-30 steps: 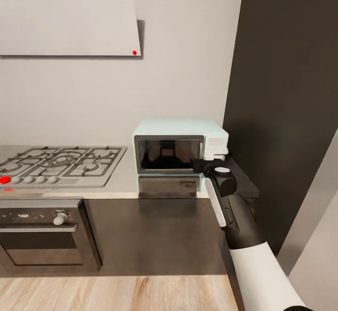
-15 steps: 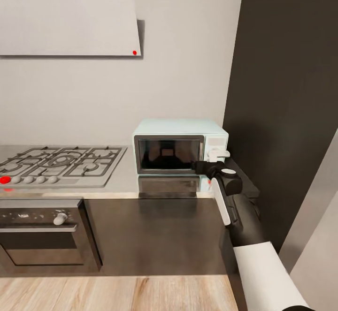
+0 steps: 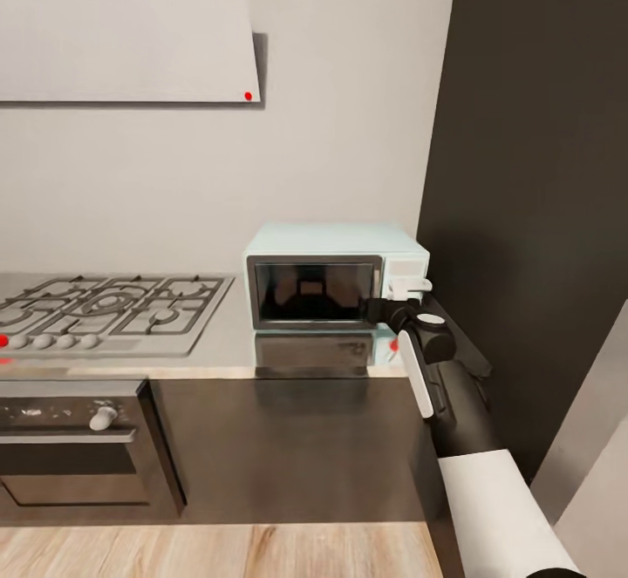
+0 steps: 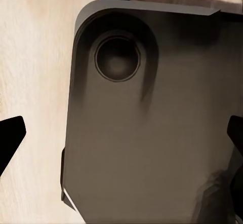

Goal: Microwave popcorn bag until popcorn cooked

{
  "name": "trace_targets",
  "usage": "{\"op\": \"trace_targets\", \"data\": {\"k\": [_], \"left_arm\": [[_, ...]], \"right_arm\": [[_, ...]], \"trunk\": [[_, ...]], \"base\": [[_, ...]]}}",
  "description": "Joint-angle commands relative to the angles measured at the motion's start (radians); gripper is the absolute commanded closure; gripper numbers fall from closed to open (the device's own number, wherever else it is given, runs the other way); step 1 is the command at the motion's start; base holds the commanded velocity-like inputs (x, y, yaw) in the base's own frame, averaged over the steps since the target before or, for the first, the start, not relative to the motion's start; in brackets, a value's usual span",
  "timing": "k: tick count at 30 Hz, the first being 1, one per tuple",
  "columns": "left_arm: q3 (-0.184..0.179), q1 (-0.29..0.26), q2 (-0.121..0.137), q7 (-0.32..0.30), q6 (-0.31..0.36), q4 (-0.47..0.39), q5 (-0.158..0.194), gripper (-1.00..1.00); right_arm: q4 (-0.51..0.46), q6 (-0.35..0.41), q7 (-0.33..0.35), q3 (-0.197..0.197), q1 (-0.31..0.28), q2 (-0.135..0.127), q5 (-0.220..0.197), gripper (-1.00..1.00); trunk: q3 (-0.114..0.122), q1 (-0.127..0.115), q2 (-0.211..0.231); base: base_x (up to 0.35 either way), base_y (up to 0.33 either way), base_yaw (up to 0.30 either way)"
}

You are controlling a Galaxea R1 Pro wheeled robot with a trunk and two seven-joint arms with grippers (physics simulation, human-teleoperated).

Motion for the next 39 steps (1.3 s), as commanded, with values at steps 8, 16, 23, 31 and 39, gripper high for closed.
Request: {"op": "trace_targets", "data": {"k": [8, 16, 23, 31, 39], "left_arm": [[0.002, -0.001, 0.0, 0.0, -0.002, -0.001, 0.009, -1.0], [0.007, 0.0, 0.0, 0.0, -0.002, -0.001, 0.012, -1.0], [0.007, -0.001, 0.0, 0.0, -0.002, -0.001, 0.013, -1.0], [0.007, -0.001, 0.0, 0.0, -0.002, -0.001, 0.013, -1.0], [0.005, 0.0, 0.0, 0.0, -0.002, -0.001, 0.013, -1.0]], "right_arm": [[0.03, -0.01, -0.006, 0.001, -0.001, 0.0, 0.006, -1.0], [0.032, -0.012, -0.006, 0.0, -0.001, -0.001, 0.005, -1.0], [0.037, -0.015, -0.006, 0.0, -0.001, -0.001, 0.005, -1.0], [0.054, -0.019, -0.007, 0.0, -0.001, -0.002, 0.006, -1.0], [0.054, -0.021, -0.006, 0.0, -0.001, -0.002, 0.006, -1.0]], "trunk": [[-0.001, 0.0, 0.0], [-0.001, 0.0, 0.0], [-0.001, 0.0, 0.0], [-0.001, 0.0, 0.0], [-0.001, 0.0, 0.0]], "base": [[0.104, 0.0, 0.0], [0.062, -0.03, 0.0], [0.047, -0.026, 0.0], [0.047, 0.0, 0.0], [0.012, 0.0, 0.0]]}}
